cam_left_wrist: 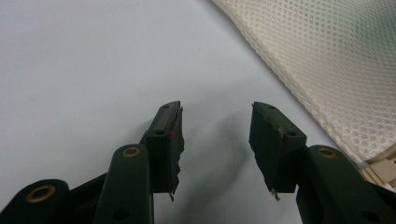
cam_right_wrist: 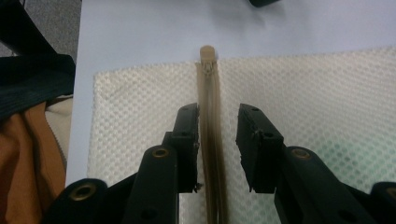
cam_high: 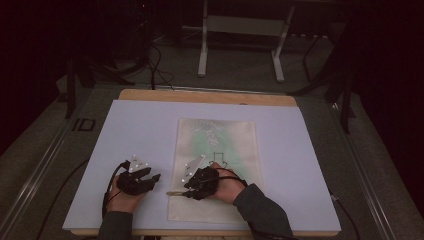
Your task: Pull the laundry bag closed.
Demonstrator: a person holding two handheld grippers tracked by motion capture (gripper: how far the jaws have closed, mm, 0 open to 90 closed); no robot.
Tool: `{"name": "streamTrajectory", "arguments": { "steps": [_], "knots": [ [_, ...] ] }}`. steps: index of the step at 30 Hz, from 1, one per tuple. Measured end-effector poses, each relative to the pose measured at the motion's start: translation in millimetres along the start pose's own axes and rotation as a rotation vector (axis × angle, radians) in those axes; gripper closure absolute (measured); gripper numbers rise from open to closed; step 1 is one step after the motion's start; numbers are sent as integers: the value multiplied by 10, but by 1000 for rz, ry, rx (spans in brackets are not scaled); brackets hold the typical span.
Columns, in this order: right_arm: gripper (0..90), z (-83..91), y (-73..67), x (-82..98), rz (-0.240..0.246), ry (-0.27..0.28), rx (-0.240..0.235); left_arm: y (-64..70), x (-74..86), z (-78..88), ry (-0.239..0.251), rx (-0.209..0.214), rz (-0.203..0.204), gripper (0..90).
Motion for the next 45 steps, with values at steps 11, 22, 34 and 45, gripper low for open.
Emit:
{"name": "streamTrajectory", "arguments": {
  "steps": [11, 22, 34, 45],
  "knots": [
    [710, -90, 1, -128, 14, 2, -9, -21, 2, 15, 8, 4, 10, 531],
    [714, -208, 3, -242, 11, 3, -24, -25, 4, 14, 8, 3, 9, 530],
    [714, -382, 8, -358, 12, -13, -39, -42, 8, 22, 12, -2, 17, 528],
    [722, -507, 3, -436, 12, -41, -32, -43, 9, 20, 12, -3, 18, 526]
  ]
}}
Point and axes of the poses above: each handheld gripper's, and its own axes: z roughly backward along the jaws, x roughly out of its underside, y roughly to its right, the point moved 2 cm from there along -z, roughly forward along the jaws, and after that the axes turned 1 degree about y, right-handed, at the moved point
